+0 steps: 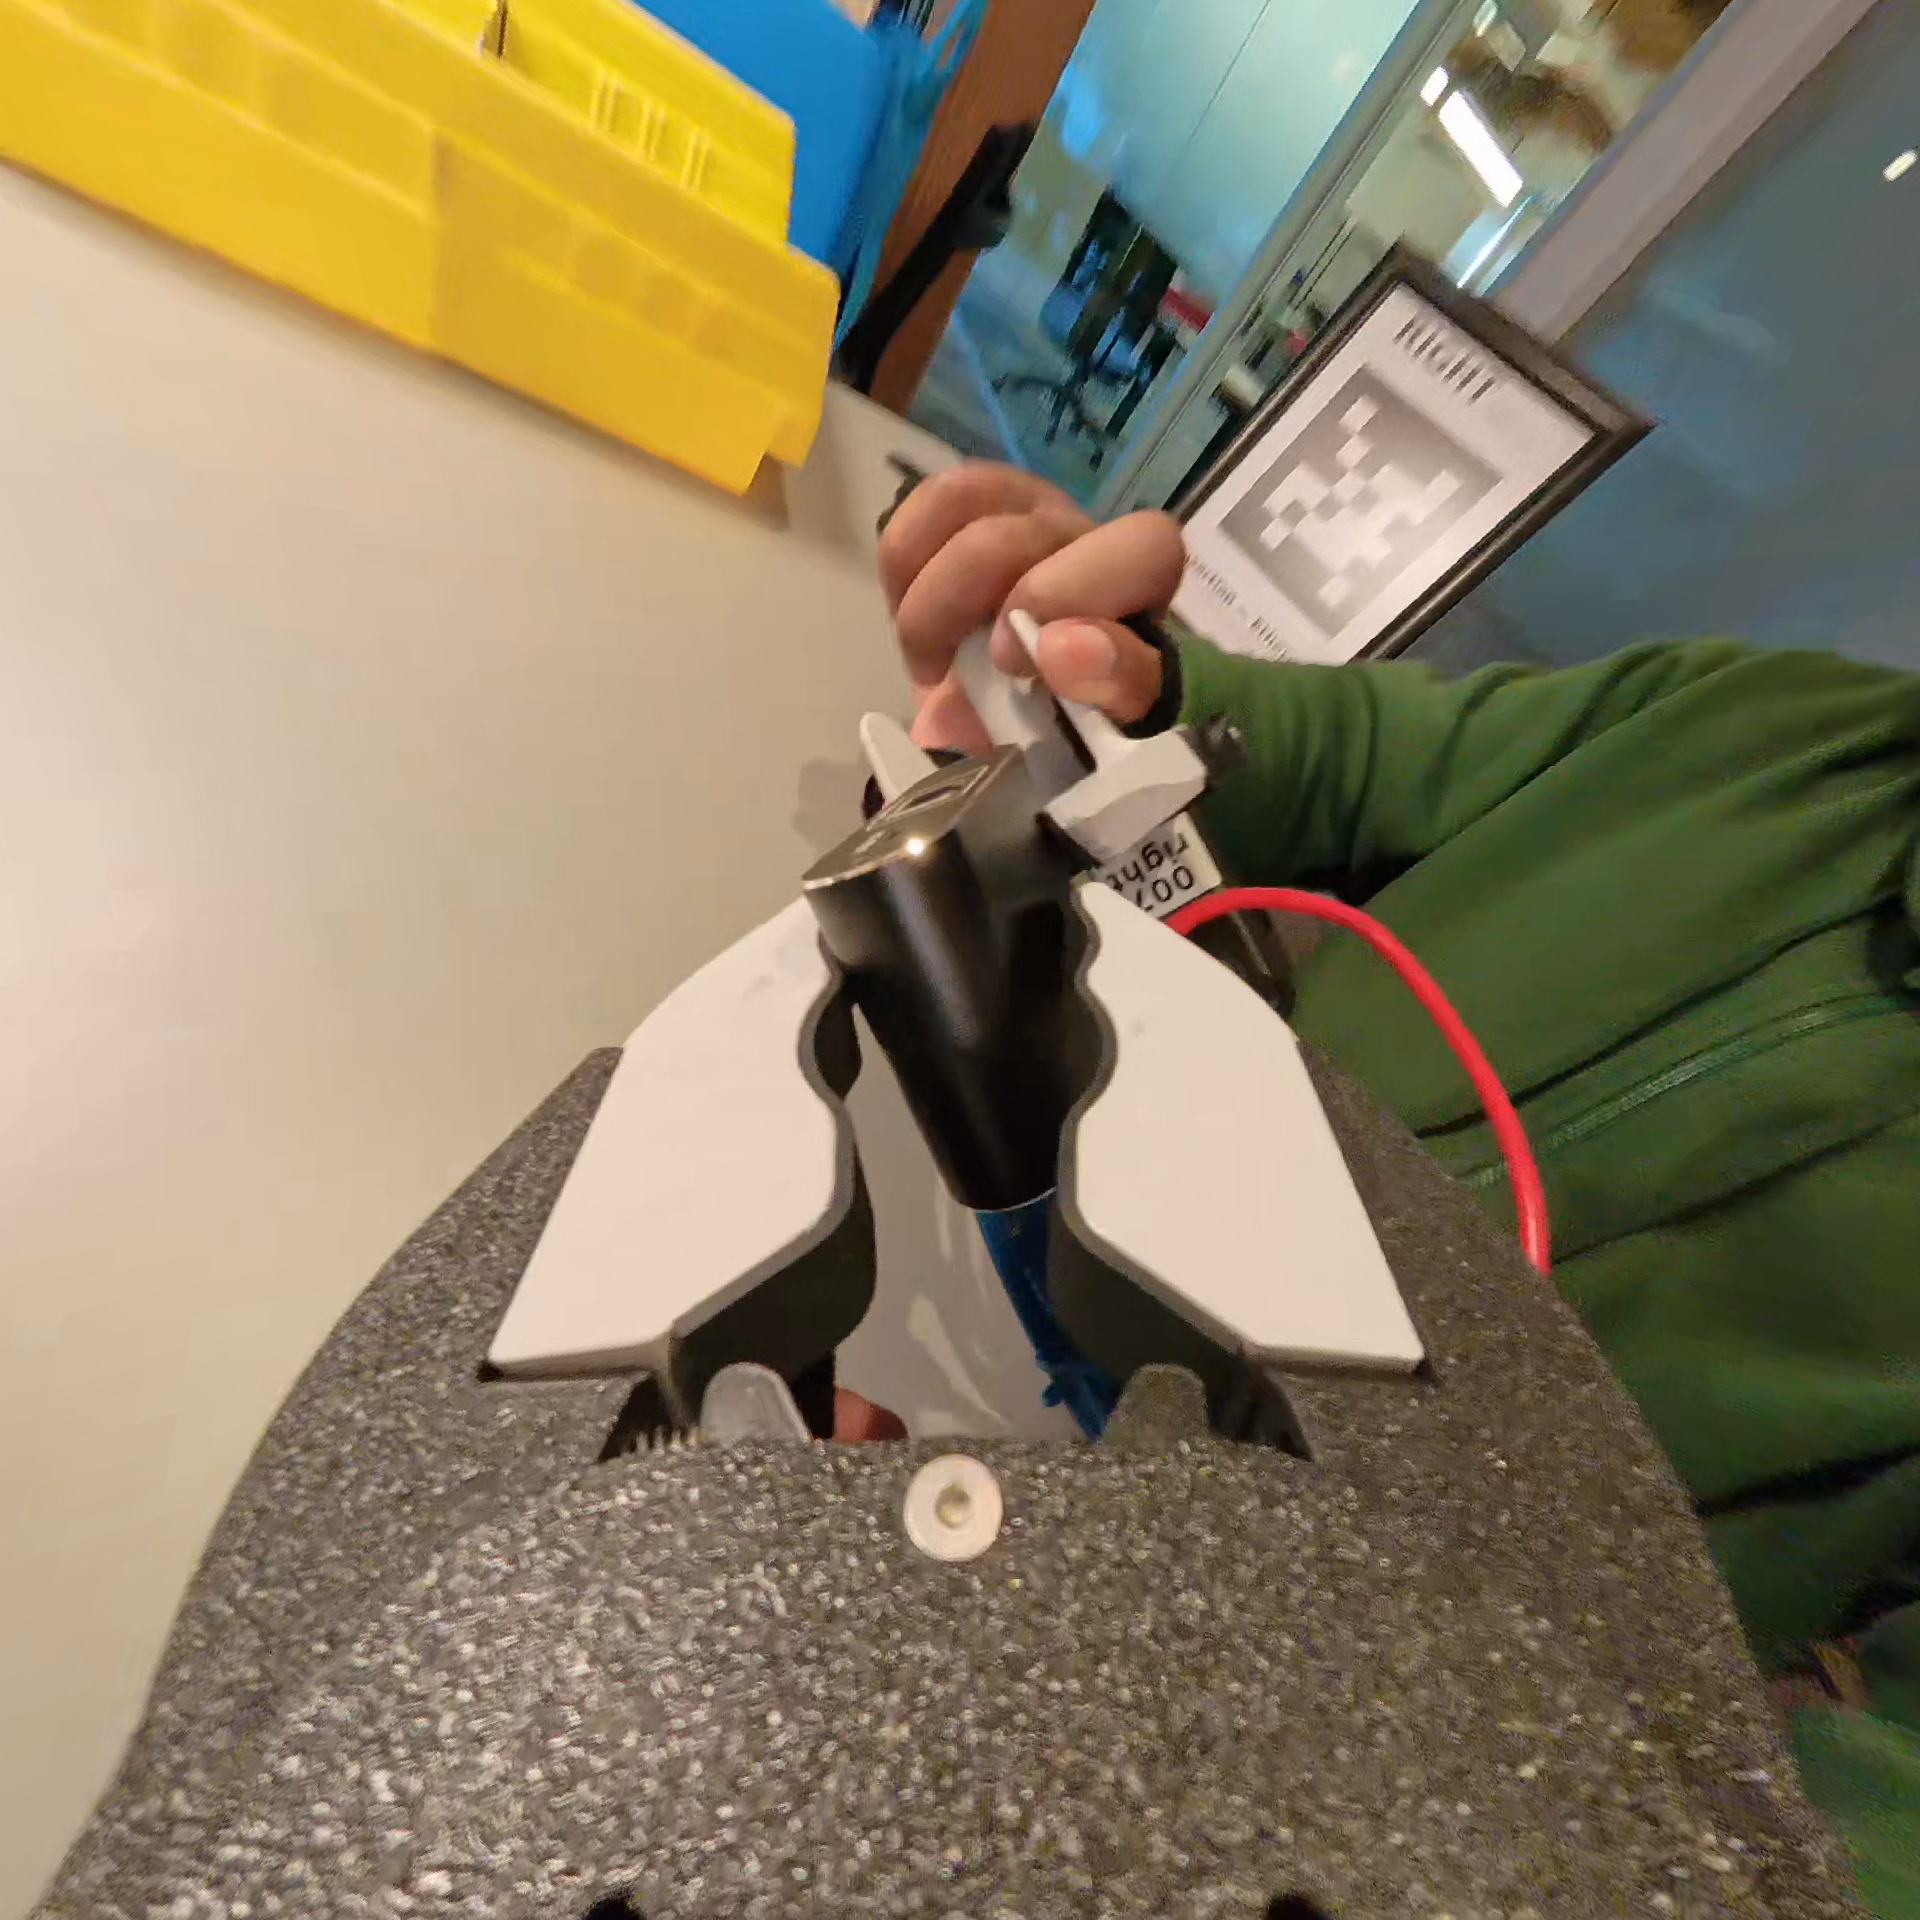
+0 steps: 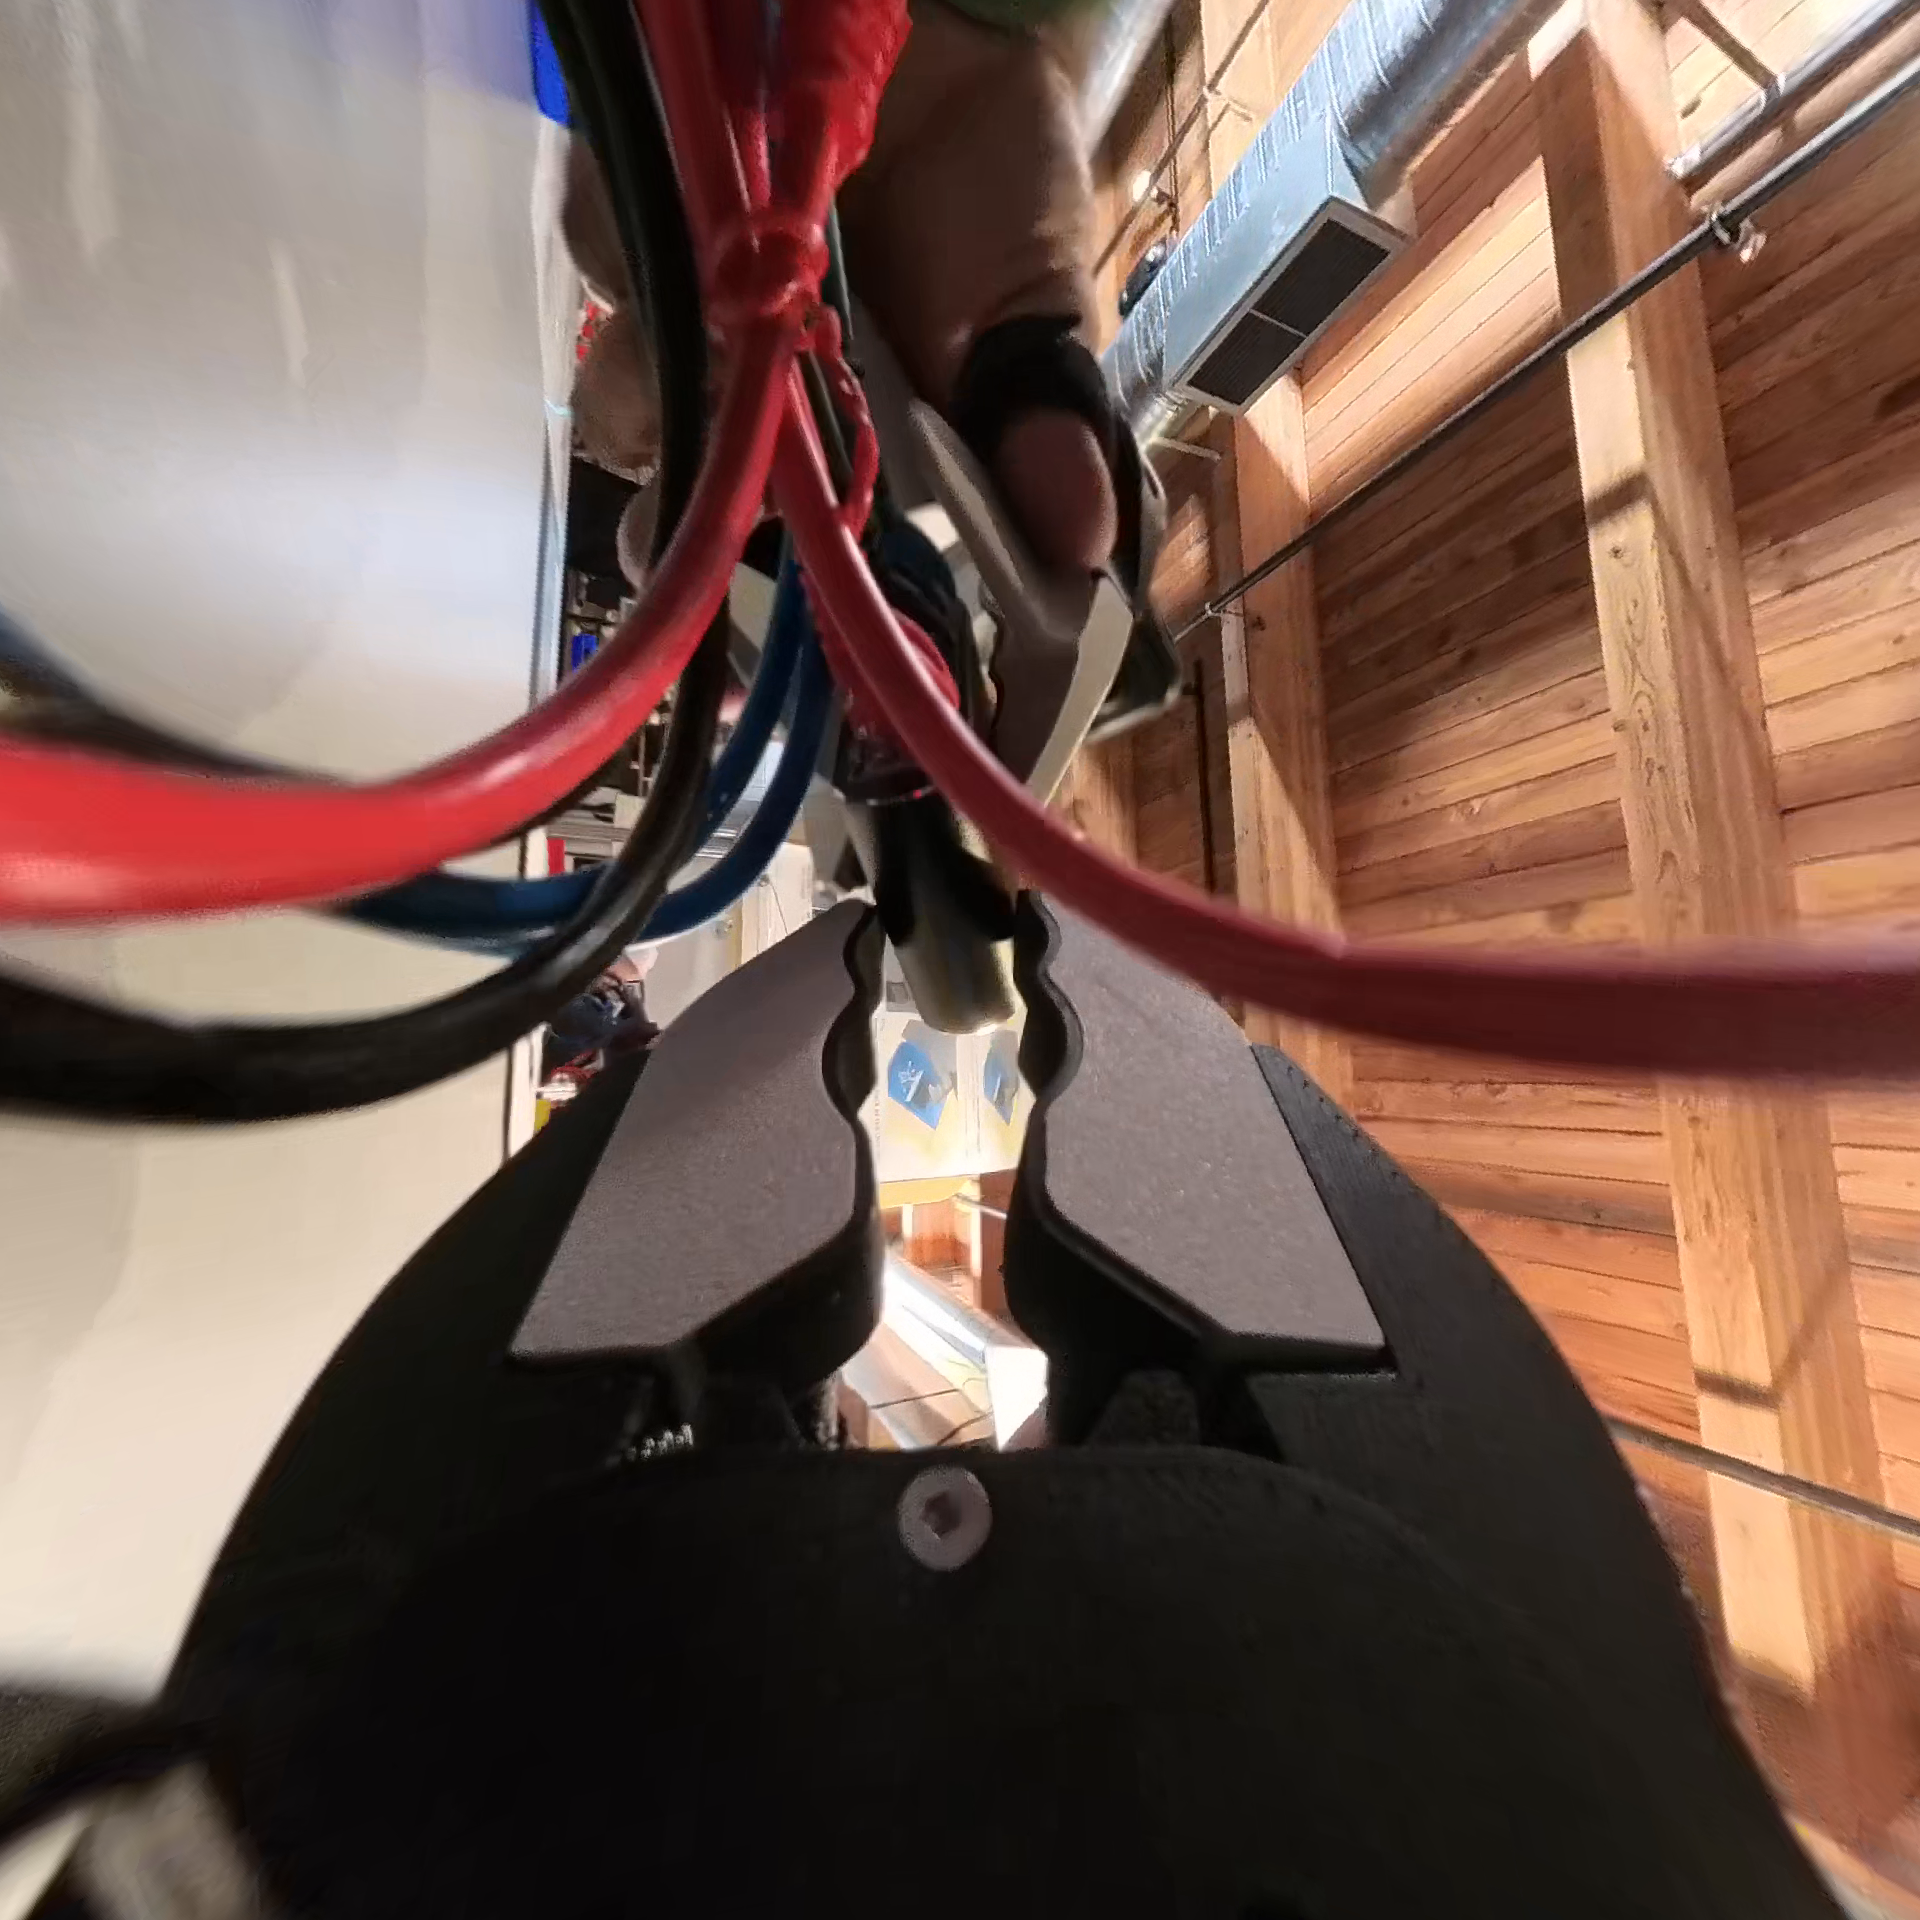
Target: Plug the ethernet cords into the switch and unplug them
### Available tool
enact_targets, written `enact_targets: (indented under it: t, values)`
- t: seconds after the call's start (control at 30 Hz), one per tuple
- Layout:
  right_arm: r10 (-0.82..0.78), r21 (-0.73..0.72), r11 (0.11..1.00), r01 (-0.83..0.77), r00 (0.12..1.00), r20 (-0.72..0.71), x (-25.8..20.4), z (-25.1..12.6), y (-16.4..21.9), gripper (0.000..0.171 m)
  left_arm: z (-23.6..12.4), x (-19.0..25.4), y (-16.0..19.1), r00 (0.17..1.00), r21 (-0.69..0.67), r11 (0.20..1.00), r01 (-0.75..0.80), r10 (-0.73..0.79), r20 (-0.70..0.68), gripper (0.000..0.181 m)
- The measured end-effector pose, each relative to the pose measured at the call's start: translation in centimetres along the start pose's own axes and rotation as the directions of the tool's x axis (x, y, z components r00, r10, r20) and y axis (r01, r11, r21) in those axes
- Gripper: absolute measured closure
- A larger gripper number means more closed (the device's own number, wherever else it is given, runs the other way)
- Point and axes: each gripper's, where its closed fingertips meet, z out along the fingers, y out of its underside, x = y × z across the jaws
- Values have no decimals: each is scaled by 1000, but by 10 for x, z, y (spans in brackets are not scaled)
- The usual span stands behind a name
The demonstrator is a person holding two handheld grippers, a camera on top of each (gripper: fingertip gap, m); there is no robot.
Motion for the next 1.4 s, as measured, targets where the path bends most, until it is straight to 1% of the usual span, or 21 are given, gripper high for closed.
enact_targets:
  t: [0.03, 0.13, 0.2, 0.23, 0.3, 0.33, 0.43, 0.5, 0.57, 0.63, 0.7, 0.73, 0.83, 0.97, 1.1, 1.17, 1.23, 1.33, 1.37, 1.4]
  values:
    - [18, -13, 1000, -18, 1000, 2, 0, 1, 2, 146, -1, 1, -2, 1000, 34, 999, -4, 4, -3, 146]
    - [103, -58, 993, -103, 995, -6, 3, 4, 9, 145, -8, 2, -8, 998, 155, 986, -56, 50, 47, 150]
    - [184, -120, 975, -186, 983, -30, 8, 6, 21, 153, -21, 5, -13, 993, 264, 959, -104, 85, 83, 151]
    - [219, -162, 962, -220, 975, -29, 8, 6, 30, 152, -32, 7, -17, 989, 334, 933, -133, 101, 110, 151]
    - [276, -231, 933, -275, 961, -32, 6, 6, 49, 152, -60, 4, -23, 976, 482, 857, -182, 98, 194, 152]
    - [315, -269, 912, -310, 949, -25, 2, 5, 59, 151, -77, -1, -24, 964, 551, 808, -210, 75, 257, 152]
    - [416, -348, 853, -390, 909, 1, -9, 3, 79, 151, -134, -14, -26, 905, 713, 641, -285, -65, 420, 153]
    - [456, -376, 824, -423, 890, -1, -11, 2, 84, 152, -169, -17, -26, 836, 758, 522, -389, -145, 529, 154]
    - [488, -404, 795, -452, 873, -17, -9, 2, 87, 153, -197, -16, -23, 771, 768, 429, -476, -218, 599, 154]
    - [525, -412, 764, -497, 850, -51, -2, 1, 87, 154, -212, -13, -21, 725, 749, 394, -533, -243, 644, 154]
    - [590, -374, 725, -578, 802, -95, 11, -1, 82, 156, -213, -10, -21, 695, 722, 397, -567, -241, 678, 154]
    - [642, -327, 700, -635, 760, -101, 18, -1, 74, 156, -209, -9, -22, 678, 703, 409, -583, -233, 697, 154]
    - [777, -146, 616, -774, 628, -44, 37, 0, 40, 156, -186, -4, -30, 657, 652, 440, -618, -166, 735, 154]
    - [888, -30, 456, -890, 453, 75, 45, 10, -2, 158, -143, -2, -41, 672, 626, 468, -624, -87, 736, 154]
    - [920, 127, 354, -927, 369, 130, 71, 14, -35, 159, -116, -5, -48, 672, 617, 481, -623, -75, 737, 154]
    - [932, 136, 316, -939, 334, 140, 74, 20, -42, 159, -112, -6, -49, 676, 623, 476, -620, -78, 733, 154]
    - [935, 112, 307, -945, 321, 151, 68, 27, -44, 159, -109, -3, -49, 699, 637, 469, -612, -57, 713, 154]
    - [937, 5, 310, -951, 306, 170, 45, 41, -40, 157, -104, 5, -50, 773, 690, 453, -565, 0, 634, 154]
    - [943, -53, 300, -952, 288, 165, 34, 46, -35, 157, -101, 10, -50, 801, 710, 446, -545, 28, 598, 154]
    - [956, -103, 271, -957, 254, 148, 26, 49, -28, 156, -98, 15, -51, 827, 731, 437, -525, 58, 559, 154]
